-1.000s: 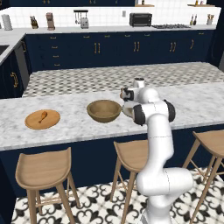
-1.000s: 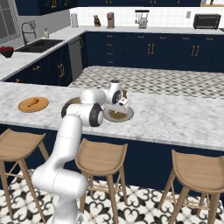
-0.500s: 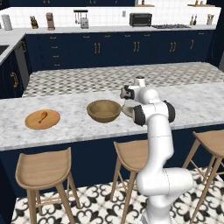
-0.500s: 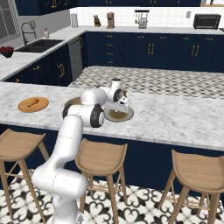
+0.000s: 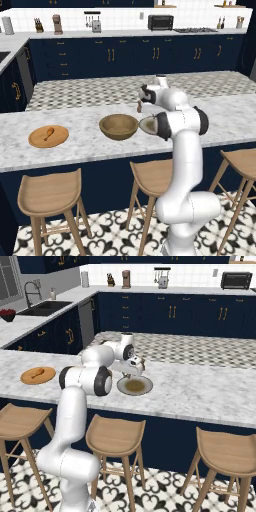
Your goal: Pick the chicken drumstick and mushroom from their plates and place them in the bowl. Then put the bowl in the fridge.
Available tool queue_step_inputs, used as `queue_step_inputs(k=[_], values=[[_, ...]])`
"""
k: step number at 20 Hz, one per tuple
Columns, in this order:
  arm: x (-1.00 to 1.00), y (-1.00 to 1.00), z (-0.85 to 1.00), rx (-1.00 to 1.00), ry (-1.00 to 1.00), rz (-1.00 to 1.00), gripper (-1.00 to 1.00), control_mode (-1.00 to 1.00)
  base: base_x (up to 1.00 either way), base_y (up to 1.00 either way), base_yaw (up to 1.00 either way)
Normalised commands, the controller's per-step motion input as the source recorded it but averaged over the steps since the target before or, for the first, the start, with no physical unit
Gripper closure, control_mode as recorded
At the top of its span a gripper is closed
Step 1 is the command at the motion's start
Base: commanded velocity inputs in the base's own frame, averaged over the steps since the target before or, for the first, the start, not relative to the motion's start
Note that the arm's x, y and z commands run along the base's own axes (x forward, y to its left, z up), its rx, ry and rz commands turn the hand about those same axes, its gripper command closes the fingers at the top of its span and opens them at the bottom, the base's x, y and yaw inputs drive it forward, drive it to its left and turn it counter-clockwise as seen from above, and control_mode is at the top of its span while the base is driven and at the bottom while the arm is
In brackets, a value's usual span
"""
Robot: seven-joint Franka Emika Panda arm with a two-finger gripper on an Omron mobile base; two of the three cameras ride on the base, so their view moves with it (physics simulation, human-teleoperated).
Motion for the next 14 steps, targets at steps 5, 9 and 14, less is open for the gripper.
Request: queue_step_inputs(k=[5,9,14], values=[[-0.92,0.58,0.65,0.0,-0.12,0.0,1.0,-1.0,0.0,0.0,0.0],[-1.0,0.71,0.03,0.0,-0.16,0.0,1.0,-1.0,0.0,0.0,0.0],[-0.14,0.62,0.0,0.0,-0.15,0.05,1.0,-1.0,0.0,0.0,0.0]])
